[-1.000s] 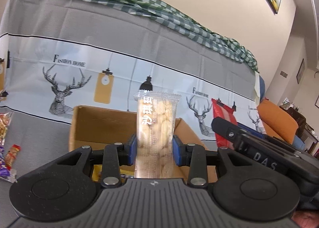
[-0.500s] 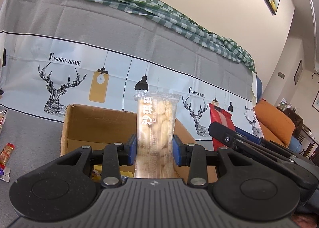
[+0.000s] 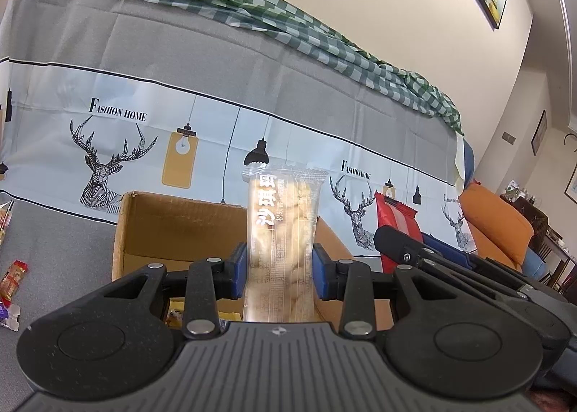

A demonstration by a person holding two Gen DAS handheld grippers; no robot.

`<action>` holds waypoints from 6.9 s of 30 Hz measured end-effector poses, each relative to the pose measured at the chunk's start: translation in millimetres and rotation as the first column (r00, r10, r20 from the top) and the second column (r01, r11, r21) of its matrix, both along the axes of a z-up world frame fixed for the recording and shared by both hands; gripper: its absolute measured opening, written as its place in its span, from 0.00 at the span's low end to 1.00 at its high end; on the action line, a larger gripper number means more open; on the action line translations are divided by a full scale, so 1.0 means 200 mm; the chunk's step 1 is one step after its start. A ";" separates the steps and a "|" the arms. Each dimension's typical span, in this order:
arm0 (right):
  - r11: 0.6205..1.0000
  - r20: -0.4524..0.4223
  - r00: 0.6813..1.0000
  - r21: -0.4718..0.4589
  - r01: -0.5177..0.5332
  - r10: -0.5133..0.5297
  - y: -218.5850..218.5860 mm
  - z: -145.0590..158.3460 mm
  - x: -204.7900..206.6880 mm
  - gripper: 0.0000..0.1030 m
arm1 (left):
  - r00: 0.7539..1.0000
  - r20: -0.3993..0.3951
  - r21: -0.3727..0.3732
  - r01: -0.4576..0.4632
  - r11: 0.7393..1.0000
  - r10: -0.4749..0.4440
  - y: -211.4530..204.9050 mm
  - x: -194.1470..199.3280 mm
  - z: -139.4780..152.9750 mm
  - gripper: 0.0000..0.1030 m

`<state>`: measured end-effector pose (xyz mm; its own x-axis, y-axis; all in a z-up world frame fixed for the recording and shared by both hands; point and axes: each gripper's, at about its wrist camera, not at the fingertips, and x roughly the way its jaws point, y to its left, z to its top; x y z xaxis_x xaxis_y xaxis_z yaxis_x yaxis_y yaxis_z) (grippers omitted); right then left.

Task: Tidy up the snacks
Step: 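Lift the white bar with the left gripper while the right gripper lifts the red wrapper over the box, then open the left gripper while the right gripper releases the red wrapper into the box, then move both grippers from the box back to the snack pile, then grasp the silver stick pack with the left gripper while the right gripper grasps the purple candy bar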

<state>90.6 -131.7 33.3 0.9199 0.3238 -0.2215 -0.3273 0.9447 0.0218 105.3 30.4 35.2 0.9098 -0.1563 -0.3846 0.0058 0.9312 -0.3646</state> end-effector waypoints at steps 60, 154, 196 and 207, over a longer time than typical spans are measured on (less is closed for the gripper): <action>0.990 -0.090 0.988 0.075 -0.117 0.123 0.42 -0.05 -0.13 0.35 | 0.895 -0.303 -0.337 -0.422 0.841 0.327 1.18 -0.43 -0.19 0.21; 0.794 -0.519 0.733 -0.156 -0.587 0.440 1.17 -0.75 -0.45 0.19 | 0.678 -0.662 0.286 -0.167 0.944 0.320 1.06 -0.24 -0.56 0.30; 0.803 -0.521 0.740 -0.161 -0.574 0.424 1.17 -0.75 -0.43 0.22 | 0.654 -0.670 0.286 -0.209 0.935 0.351 1.12 -0.28 -0.56 0.30; 0.802 -0.518 0.743 -0.166 -0.574 0.424 1.17 -0.75 -0.43 0.22 | 0.654 -0.669 0.287 -0.209 0.935 0.352 1.12 -0.29 -0.56 0.30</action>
